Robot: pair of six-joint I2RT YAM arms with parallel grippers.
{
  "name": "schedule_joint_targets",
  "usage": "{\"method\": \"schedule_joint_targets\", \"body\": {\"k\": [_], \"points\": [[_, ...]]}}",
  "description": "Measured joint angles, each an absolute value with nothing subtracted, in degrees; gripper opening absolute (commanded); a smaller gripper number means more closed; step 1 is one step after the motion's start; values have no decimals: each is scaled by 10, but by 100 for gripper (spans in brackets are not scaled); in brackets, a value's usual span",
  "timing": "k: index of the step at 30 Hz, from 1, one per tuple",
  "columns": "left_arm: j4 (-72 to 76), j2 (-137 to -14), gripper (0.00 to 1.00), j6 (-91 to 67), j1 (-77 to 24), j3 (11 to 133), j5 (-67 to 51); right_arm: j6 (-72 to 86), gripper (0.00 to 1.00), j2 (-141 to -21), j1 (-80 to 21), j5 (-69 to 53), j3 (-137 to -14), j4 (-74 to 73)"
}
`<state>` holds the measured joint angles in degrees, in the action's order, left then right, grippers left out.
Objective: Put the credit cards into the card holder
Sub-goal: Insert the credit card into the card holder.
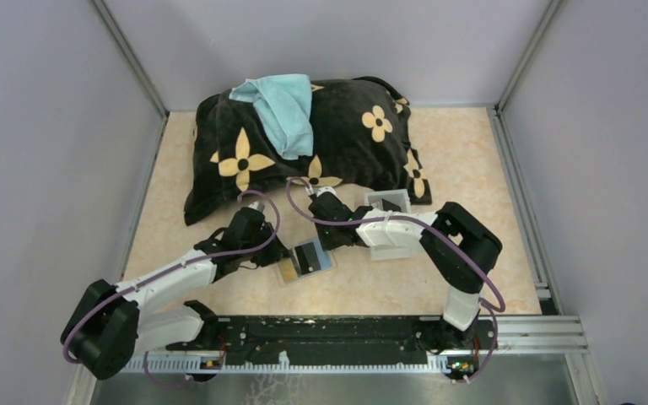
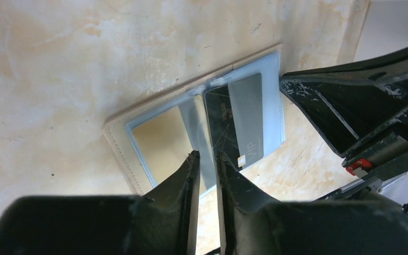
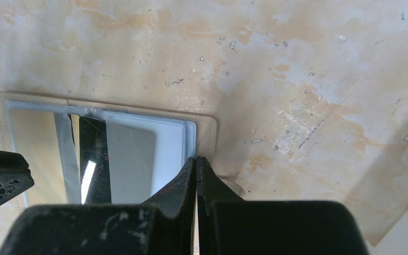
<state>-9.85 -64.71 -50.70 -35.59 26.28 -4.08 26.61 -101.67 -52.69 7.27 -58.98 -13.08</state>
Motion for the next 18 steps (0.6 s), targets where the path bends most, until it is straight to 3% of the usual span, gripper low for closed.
{"method": "schedule_joint_targets", "body": {"k": [3,18], "points": [[-85,-639,0,-480,-356,258,-46,266,0,-1017,-527,72,-590,-130],[-74,-695,0,-408,-396,263,-52,266,0,-1016,-527,72,-589,-129]]}}
